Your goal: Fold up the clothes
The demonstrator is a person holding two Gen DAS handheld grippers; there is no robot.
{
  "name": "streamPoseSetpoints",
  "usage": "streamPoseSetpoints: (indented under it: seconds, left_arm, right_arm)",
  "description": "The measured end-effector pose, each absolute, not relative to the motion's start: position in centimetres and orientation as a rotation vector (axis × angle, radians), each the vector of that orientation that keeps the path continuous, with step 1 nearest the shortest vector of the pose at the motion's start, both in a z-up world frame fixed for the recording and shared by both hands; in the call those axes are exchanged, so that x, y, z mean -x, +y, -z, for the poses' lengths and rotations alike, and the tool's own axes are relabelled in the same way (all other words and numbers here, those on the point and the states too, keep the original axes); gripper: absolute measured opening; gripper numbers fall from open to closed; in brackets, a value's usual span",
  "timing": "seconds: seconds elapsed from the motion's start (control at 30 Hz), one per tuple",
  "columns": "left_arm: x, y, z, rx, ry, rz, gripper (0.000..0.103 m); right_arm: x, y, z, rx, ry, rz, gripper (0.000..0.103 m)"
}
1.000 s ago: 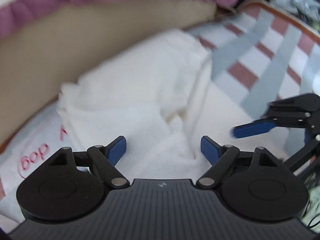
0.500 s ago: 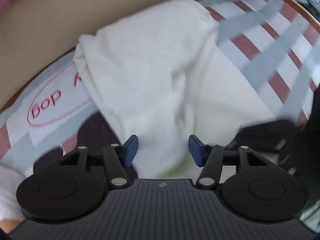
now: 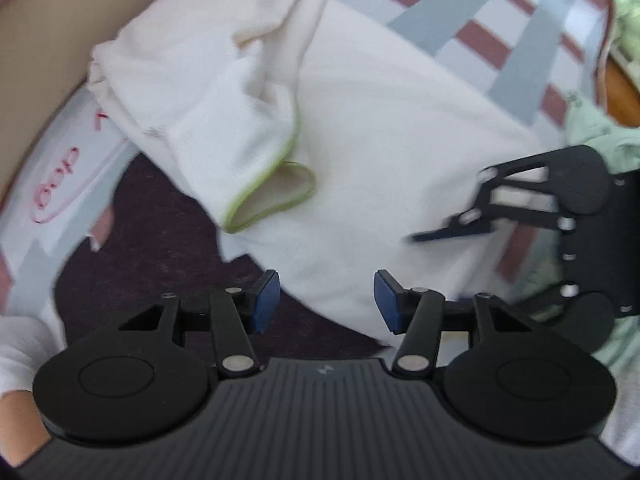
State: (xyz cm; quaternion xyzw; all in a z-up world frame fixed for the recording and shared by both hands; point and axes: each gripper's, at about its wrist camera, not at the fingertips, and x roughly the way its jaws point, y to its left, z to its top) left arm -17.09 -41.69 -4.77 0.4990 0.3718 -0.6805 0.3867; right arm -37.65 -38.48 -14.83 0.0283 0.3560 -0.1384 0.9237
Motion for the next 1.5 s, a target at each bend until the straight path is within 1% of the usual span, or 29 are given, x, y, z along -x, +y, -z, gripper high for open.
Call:
streamPoseSetpoints:
  seconds: [0.03,0.07,0.13,0.2,0.27,0.37,0.43,0.47,0.5,0.53,0.57,0.6,0.63,0.67,0.7,0.77,0.8,0.87,0.9,0.93,0.97,1.0,1.03,1.17,1.33,1.4,1.5]
  left_arm:
    - [17.5,-41.3,4.6,-1.279,0.924,1.77,0.05]
    - [18.0,-40.8,4.4,-1.286,0.888,1.811,0.048]
    - [18.9,-39.9,3.8,-1.29,0.831,1.907,0.048]
    - [19.9,-39.3,3.5,-1.3,0.809,1.989,0.048]
    - [20.6,-39.4,3.8,-1.318,0.831,2.005,0.048]
    - [21.6,-39.7,4.5,-1.34,0.886,2.014,0.056]
    - [22.4,-39.8,5.0,-1.352,0.913,1.993,0.065]
    - [22.8,-39.8,5.1,-1.36,0.901,1.976,0.064]
    - [22.8,-39.9,5.2,-1.355,0.914,1.931,0.059]
    - [22.7,-40.1,5.4,-1.344,0.934,1.877,0.029]
    - [22.2,-40.2,5.5,-1.329,0.994,1.814,0.016]
    - [21.6,-40.3,5.6,-1.313,1.067,1.747,0.016]
    - [21.3,-39.8,5.5,-1.325,1.093,1.721,0.015]
    - [21.3,-39.0,5.3,-1.349,1.102,1.711,0.012]
    - [21.8,-38.0,5.3,-1.409,1.104,1.717,0.011]
    - [23.5,-36.3,5.3,-1.513,1.074,1.743,0.012]
    - [24.3,-35.8,5.2,-1.548,1.034,1.753,0.012]
    - [24.5,-36.0,5.1,-1.554,1.013,1.732,0.017]
    - [23.8,-36.4,5.0,-1.519,1.032,1.699,0.021]
    - [23.0,-37.0,4.9,-1.473,1.06,1.658,0.031]
    - [21.9,-37.6,4.8,-1.399,1.102,1.619,0.049]
    - [20.7,-38.3,4.6,-1.315,1.148,1.579,0.056]
    - [19.4,-39.2,4.6,-1.223,1.203,1.546,0.059]
    - [15.0,-41.9,5.9,-0.921,1.384,1.383,0.062]
    - [15.3,-42.2,8.1,-0.887,1.479,1.343,0.062]
    - [15.5,-42.3,9.0,-0.881,1.516,1.331,0.062]
    - [16.5,-42.1,10.2,-0.936,1.544,1.336,0.062]
  right_arm:
    - [37.9,-39.2,14.2,-0.108,0.687,0.278,0.014]
    - [38.3,-39.6,13.9,-0.128,0.668,0.27,0.007]
    - [39.2,-40.2,13.4,-0.153,0.655,0.246,0.007]
    - [40.3,-41.3,13.6,-0.272,0.63,0.228,0.007]
    - [41.3,-42.4,14.0,-0.39,0.612,0.252,0.007]
    - [42.3,-43.8,14.6,-0.587,0.54,0.283,0.007]
    - [42.6,-44.9,15.1,-0.731,0.489,0.288,0.007]
    - [42.5,-45.3,15.2,-0.777,0.477,0.292,0.008]
    - [42.4,-45.4,15.1,-0.794,0.473,0.285,0.008]
    - [42.4,-45.2,14.9,-0.794,0.474,0.274,0.008]
    - [42.3,-45.1,14.8,-0.796,0.5,0.248,0.008]
    - [42.2,-45.0,14.9,-0.798,0.539,0.214,0.009]
    - [42.1,-45.0,15.0,-0.8,0.578,0.18,0.009]
    - [42.2,-44.9,15.1,-0.811,0.626,0.156,0.01]
    - [42.5,-44.8,15.5,-0.828,0.689,0.143,0.014]
    - [42.6,-44.3,16.4,-0.805,0.858,0.174,0.014]
    - [42.8,-44.0,16.4,-0.783,0.898,0.184,0.014]
    - [44.0,-43.8,16.1,-0.78,0.887,0.182,0.015]
    - [44.9,-44.2,15.8,-0.824,0.843,0.169,0.025]
    - [46.1,-44.6,15.5,-0.861,0.799,0.189,0.038]
    - [47.3,-45.2,15.3,-0.895,0.754,0.228,0.058]
    - [48.4,-45.6,15.0,-0.909,0.719,0.283,0.06]
    - [49.5,-46.0,14.8,-0.912,0.689,0.346,0.06]
    - [52.8,-47.4,15.2,-0.962,0.581,0.53,0.06]
    - [53.0,-47.2,17.7,-1.006,0.608,0.614,0.061]
    - [52.9,-46.9,18.7,-1.072,0.574,0.544,0.061]
    - [52.2,-46.5,20.4,-1.186,0.549,0.42,0.053]
